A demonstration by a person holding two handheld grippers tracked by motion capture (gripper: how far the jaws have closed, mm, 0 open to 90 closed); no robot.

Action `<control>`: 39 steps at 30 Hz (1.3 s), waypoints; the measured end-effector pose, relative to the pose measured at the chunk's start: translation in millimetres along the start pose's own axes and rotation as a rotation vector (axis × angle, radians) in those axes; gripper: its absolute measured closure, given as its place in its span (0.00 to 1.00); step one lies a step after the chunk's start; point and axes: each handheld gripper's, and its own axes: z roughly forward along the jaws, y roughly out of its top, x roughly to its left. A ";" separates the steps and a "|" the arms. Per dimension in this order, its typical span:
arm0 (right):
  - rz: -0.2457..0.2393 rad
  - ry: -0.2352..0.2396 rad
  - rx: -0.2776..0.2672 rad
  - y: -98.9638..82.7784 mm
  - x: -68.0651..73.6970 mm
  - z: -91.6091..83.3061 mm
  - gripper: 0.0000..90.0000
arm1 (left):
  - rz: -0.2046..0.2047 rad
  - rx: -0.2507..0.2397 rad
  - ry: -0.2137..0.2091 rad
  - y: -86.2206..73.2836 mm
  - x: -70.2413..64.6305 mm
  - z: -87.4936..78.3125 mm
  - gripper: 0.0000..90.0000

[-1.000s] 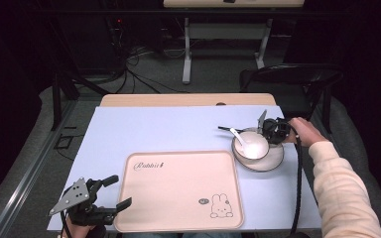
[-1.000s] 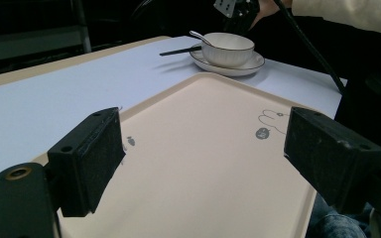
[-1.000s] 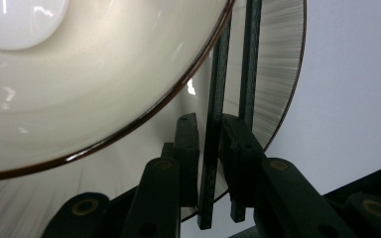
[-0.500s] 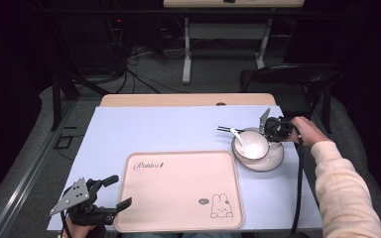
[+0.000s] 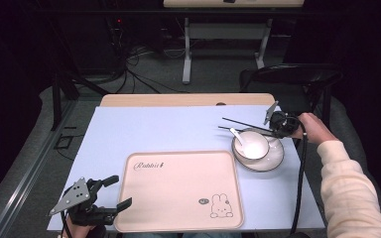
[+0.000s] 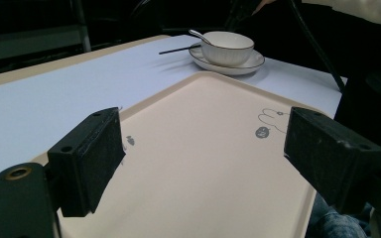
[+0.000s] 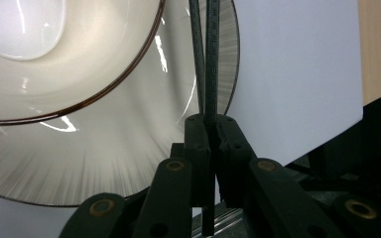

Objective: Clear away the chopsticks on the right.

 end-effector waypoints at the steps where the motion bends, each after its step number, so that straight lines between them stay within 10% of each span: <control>1: 0.005 -0.009 -0.010 -1.1 -0.2 -2.1 0.94 | 0.000 0.001 -0.001 0.0 -0.1 0.1 0.17; 11: 0.134 -0.017 -0.042 -5.4 1.3 -30.7 0.94 | -0.002 -0.015 0.011 -0.7 -0.5 -1.1 0.17; 22: 0.161 -0.059 0.009 11.5 14.6 -62.5 0.94 | 0.004 -0.014 0.013 -0.6 0.7 -2.1 0.17; 39: 0.258 -0.057 -0.042 55.1 66.6 -95.3 0.95 | 0.003 -0.015 0.015 -0.6 0.2 -2.2 0.17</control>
